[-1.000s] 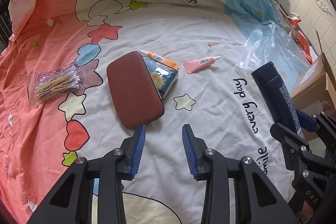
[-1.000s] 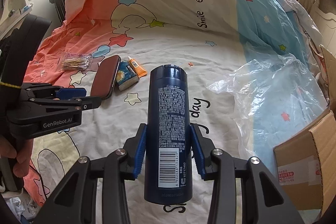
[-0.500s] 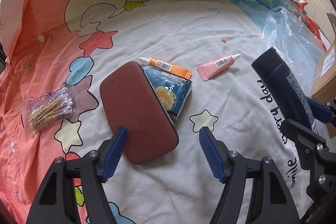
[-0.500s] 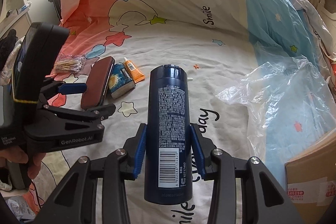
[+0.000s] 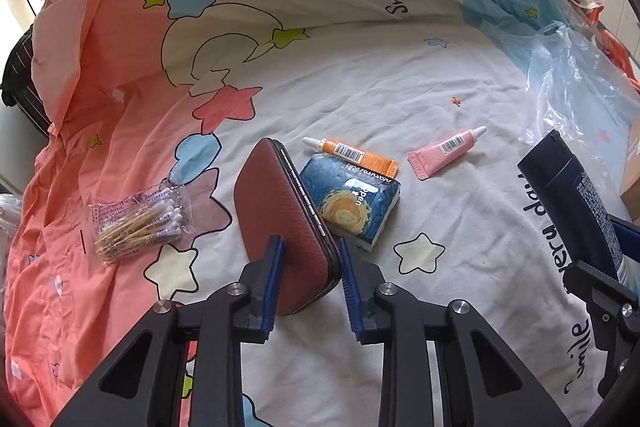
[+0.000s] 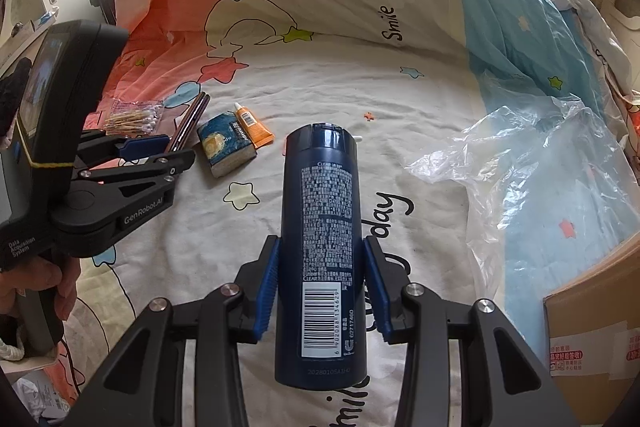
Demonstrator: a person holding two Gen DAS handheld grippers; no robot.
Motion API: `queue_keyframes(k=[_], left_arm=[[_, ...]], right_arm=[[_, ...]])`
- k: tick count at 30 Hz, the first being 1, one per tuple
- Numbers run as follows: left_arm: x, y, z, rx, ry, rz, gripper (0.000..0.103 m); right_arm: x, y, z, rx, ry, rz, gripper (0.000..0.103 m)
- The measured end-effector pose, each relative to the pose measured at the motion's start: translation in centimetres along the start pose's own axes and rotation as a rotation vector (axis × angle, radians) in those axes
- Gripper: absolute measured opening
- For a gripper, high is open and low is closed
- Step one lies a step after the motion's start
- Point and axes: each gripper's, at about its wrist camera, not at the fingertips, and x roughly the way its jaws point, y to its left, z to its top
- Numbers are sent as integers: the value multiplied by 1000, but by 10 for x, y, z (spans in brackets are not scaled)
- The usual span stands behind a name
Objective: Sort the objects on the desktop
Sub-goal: 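Close the left tool on the maroon case and lift it on edge, then carry the maroon case and blue bottle with both tools over the cardboard box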
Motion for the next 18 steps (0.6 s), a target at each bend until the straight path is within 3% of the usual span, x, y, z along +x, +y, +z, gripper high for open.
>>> queue_keyframes(k=[7, 18], left_arm=[[-10, 23, 3, -43, -10, -10, 17], [-36, 34, 5, -67, -6, -54, 13]], right_arm=[[-4, 2, 1, -5, -4, -2, 38], [-27, 13, 7, -30, -35, -8, 38]])
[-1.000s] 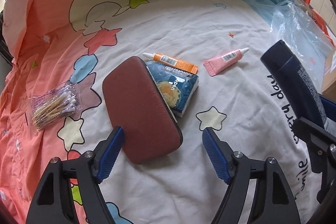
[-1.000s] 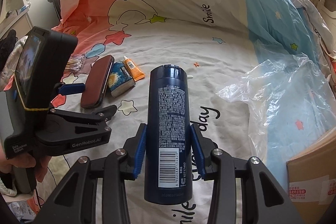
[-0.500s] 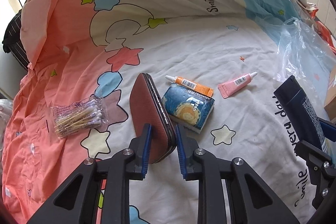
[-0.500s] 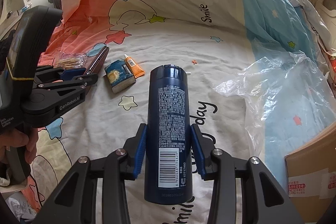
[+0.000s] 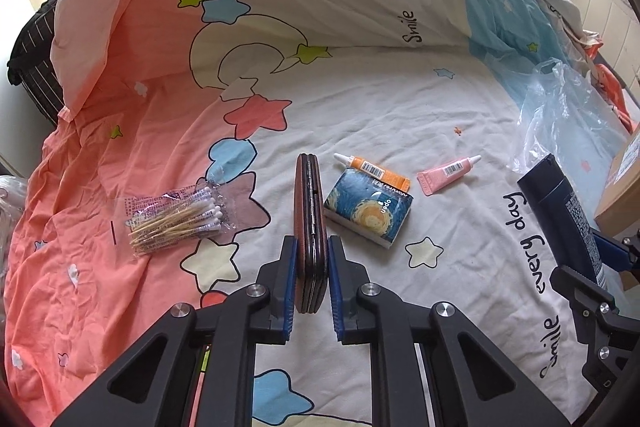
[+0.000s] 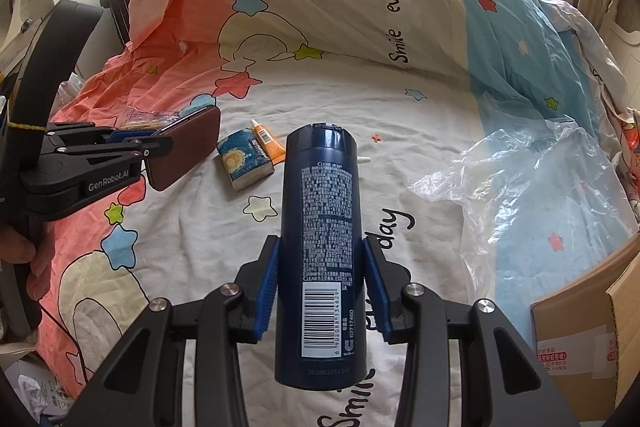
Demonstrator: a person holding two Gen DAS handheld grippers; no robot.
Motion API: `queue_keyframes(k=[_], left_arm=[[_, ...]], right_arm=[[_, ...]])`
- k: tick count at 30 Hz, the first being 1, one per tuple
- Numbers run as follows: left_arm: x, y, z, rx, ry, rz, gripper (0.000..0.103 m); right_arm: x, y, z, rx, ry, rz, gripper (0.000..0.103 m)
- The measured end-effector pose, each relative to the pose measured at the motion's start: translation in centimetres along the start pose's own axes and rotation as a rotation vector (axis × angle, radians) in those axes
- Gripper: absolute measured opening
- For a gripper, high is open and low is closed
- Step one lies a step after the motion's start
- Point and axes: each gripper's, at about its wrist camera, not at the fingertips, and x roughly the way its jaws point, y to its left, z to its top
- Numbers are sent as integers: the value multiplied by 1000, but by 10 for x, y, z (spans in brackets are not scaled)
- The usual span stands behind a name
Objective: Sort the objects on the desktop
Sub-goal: 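Carry the maroon case and blue bottle with both tools over the cardboard box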
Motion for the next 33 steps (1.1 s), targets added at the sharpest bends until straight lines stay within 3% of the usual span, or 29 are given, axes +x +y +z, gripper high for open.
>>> queue_keyframes(k=[18, 33], left_arm=[[-61, -27, 4, 45, -42, -75, 13], [-132, -100, 5, 175, -99, -193, 13]], right_arm=[[-60, -1, -1, -6, -47, -49, 38], [-134, -42, -21, 68, -96, -107, 38]])
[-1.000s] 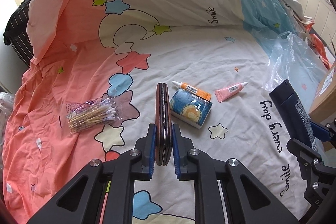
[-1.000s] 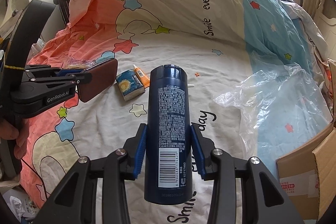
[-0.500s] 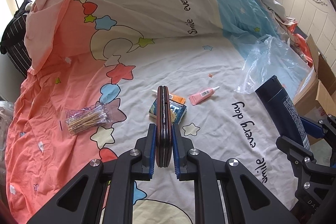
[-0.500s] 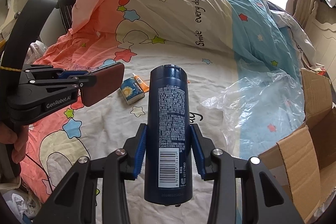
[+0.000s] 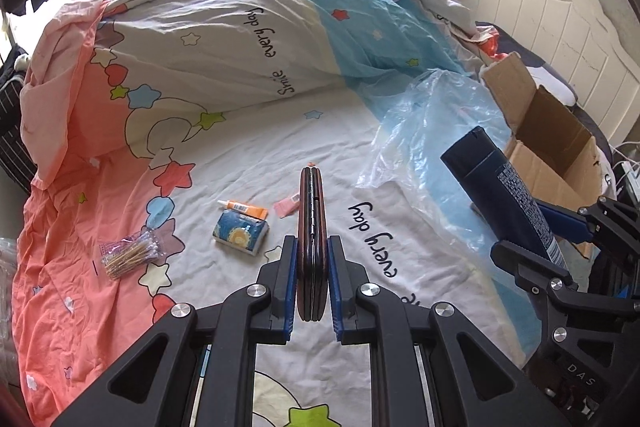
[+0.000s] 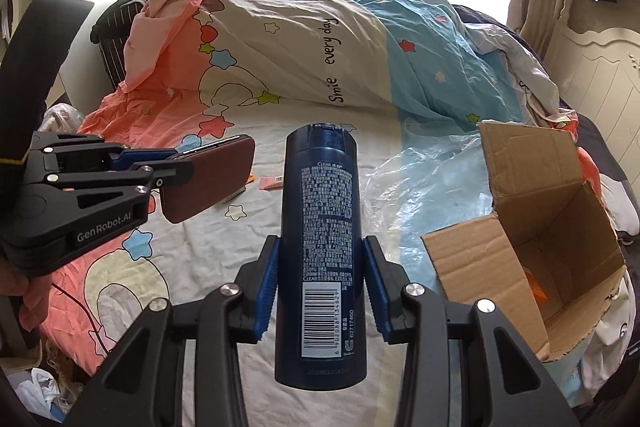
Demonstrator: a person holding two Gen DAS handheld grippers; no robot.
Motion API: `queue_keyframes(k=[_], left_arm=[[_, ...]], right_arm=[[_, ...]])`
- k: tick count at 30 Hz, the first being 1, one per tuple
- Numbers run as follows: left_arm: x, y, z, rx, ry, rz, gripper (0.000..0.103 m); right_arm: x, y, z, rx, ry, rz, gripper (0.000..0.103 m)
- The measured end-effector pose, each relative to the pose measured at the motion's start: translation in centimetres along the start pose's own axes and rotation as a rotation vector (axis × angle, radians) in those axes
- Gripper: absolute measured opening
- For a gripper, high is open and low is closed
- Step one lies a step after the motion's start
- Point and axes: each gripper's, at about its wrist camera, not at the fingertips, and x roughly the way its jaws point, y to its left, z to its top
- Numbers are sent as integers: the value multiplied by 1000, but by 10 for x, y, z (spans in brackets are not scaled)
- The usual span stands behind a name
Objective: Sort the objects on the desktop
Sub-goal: 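Carry the maroon case and blue bottle with both tools over the cardboard box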
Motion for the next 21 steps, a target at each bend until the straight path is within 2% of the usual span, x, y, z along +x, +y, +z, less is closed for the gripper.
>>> queue_keyframes(k=[14, 21], left_arm=[[-50, -112, 27, 184, -94, -103, 13], [-56, -165, 50, 226, -130, -167, 13]], right_arm=[[-66, -65, -10, 84, -76, -101, 38], [-85, -107, -25, 127, -83, -169, 38]])
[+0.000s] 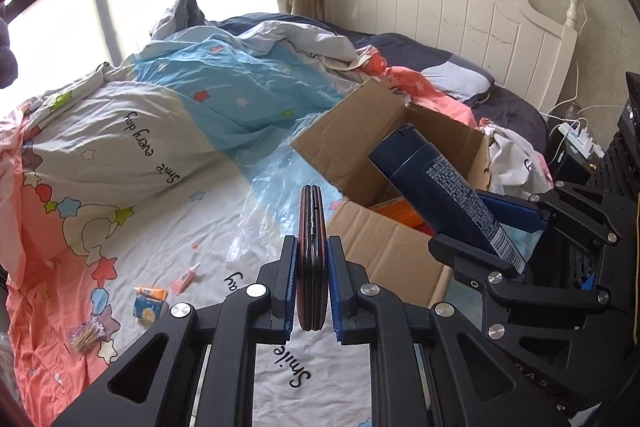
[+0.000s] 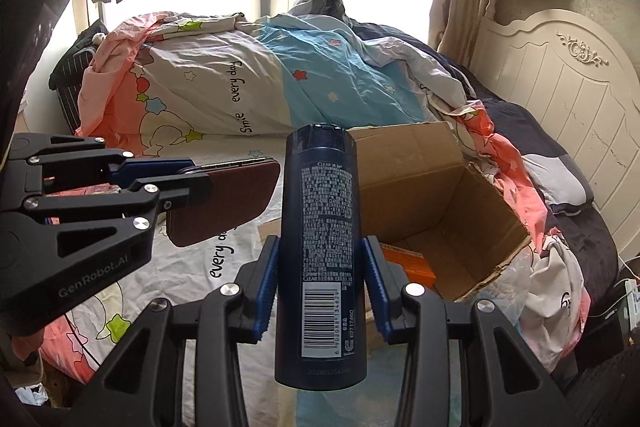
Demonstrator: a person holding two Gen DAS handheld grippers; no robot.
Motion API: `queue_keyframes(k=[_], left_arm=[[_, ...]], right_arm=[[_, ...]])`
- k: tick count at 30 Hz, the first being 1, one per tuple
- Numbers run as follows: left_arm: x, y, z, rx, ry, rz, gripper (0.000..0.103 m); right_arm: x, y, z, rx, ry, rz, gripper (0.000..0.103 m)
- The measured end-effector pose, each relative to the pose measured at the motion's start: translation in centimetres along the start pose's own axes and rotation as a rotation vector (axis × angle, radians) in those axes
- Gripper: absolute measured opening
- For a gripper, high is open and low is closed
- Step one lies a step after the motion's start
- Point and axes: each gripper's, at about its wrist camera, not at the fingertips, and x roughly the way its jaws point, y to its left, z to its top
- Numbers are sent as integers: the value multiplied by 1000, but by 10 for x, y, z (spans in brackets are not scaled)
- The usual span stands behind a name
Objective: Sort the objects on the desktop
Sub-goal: 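Carry the maroon case and blue bottle with both tools over the cardboard box, then open both tools to drop the case and bottle into the cardboard box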
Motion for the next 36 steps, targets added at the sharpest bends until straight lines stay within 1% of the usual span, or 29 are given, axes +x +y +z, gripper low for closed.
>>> queue_keyframes(k=[2, 7, 11, 15, 19, 25, 29, 30, 31, 32, 33, 34, 35, 36], left_arm=[[6, -15, 9, 7, -1, -31, 13], [20, -56, 27, 84, -24, -80, 13], [37, -79, 41, 114, -30, -112, 13], [59, -97, 49, 139, -14, -141, 13], [74, -104, 57, 122, -14, -177, 13], [99, -114, 64, 133, 26, -191, 14], [108, -112, 62, 116, 25, -201, 14], [111, -112, 61, 114, 26, -199, 14], [114, -111, 59, 116, 29, -194, 14], [116, -111, 58, 118, 33, -188, 14], [119, -110, 57, 120, 36, -182, 23], [117, -109, 56, 126, 31, -162, 46], [114, -107, 57, 114, 10, -133, 63], [110, -104, 57, 92, -18, -119, 96]], right_arm=[[0, -15, -4, 21, 2, -20, 38], [8, -50, -12, 73, 10, -55, 38], [22, -71, -16, 104, 22, -68, 38], [34, -87, -16, 106, 30, -78, 38], [40, -104, -12, 119, 26, -100, 38], [56, -118, -14, 139, 38, -109, 38], [68, -122, -17, 155, 59, -118, 38], [71, -123, -18, 162, 66, -123, 39], [74, -124, -18, 168, 72, -127, 48], [75, -124, -19, 167, 74, -132, 67], [75, -121, -20, 157, 66, -142, 76], [74, -120, -20, 155, 56, -154, 79], [73, -119, -20, 158, 53, -158, 79], [73, -119, -21, 161, 50, -163, 79]])
